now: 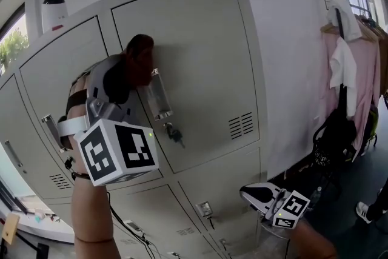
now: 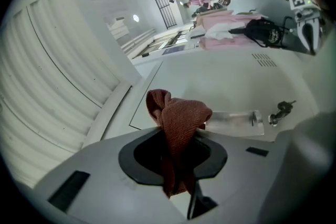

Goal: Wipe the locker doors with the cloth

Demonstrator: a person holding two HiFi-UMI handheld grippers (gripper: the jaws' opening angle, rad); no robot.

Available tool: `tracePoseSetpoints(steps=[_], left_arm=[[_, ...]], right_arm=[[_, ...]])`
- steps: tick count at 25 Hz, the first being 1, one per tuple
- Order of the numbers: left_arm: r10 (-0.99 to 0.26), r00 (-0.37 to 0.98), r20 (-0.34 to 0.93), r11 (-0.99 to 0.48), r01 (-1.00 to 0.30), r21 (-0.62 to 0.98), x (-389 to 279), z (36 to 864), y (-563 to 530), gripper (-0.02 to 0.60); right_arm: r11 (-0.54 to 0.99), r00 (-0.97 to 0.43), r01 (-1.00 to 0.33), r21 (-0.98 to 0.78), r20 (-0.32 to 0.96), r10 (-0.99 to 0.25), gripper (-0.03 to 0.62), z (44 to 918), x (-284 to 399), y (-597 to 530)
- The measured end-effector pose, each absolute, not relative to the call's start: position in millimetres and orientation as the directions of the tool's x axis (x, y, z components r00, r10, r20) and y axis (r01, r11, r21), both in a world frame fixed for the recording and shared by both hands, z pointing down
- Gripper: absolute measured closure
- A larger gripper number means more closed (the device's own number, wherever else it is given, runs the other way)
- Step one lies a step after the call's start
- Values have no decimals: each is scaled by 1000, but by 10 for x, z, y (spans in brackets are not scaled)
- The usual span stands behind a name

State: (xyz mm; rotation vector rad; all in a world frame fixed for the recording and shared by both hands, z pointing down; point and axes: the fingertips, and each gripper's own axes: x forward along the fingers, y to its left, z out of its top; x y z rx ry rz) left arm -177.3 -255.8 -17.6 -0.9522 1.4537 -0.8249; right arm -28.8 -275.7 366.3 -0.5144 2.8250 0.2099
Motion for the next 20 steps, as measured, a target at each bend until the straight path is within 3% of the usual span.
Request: tracePoseSetpoints(steps=[8,20], left_arm=[[-883,83,-463,460,-46,-887,-1206,-214,-2861,499],[-918,236,-318,345,83,-935,441,-196,-3560,499]], right_arm=[[939,-924,-314,143,-272,-268,571,3610,-520,-2590],[905,-884,-414,98,-280,-374,571,3745,-53,-2464]])
